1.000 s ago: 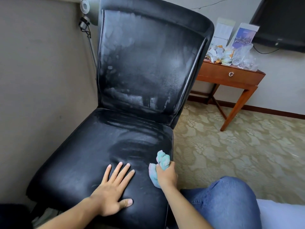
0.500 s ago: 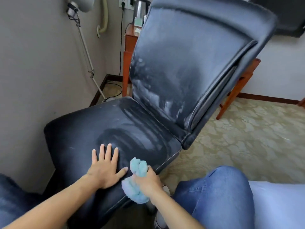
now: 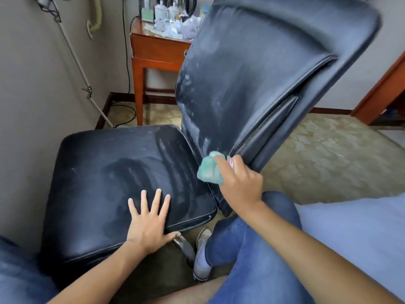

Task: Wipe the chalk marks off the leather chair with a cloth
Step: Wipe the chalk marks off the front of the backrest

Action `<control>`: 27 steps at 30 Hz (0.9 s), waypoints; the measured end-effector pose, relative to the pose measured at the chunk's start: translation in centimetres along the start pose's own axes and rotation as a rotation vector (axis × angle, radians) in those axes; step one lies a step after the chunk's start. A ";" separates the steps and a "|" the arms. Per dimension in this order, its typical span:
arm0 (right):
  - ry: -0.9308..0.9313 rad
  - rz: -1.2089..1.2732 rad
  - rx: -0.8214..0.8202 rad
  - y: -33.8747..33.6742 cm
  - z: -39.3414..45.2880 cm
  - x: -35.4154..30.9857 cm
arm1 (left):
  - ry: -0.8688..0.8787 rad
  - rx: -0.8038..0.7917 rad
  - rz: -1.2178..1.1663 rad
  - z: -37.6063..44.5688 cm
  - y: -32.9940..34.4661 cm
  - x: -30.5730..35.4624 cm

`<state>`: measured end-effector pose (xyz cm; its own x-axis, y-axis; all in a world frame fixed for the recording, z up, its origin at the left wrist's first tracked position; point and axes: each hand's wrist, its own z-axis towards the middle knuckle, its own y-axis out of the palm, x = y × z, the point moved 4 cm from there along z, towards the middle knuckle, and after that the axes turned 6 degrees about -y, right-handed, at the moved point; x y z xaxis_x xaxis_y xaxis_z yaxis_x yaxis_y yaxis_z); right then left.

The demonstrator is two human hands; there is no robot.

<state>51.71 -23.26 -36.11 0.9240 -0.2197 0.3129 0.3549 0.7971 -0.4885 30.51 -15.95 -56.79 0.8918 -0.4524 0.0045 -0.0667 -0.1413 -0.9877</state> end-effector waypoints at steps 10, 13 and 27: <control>0.044 0.077 -0.098 -2.8 -2.8 6.5 | 0.037 0.060 -0.029 0.2 -0.2 -0.3; 0.183 0.098 0.114 -6.4 4.1 9.4 | 0.035 0.045 -0.036 0.3 -0.4 -0.4; 0.205 0.144 -0.082 2.5 -2.6 3.7 | 0.047 0.051 -0.040 0.4 -0.3 0.7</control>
<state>56.40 -23.56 -38.34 0.9725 -0.2230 0.0677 0.2200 0.7823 -0.5827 31.35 -15.92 -56.54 0.8712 -0.4883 0.0506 -0.0069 -0.1154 -0.9933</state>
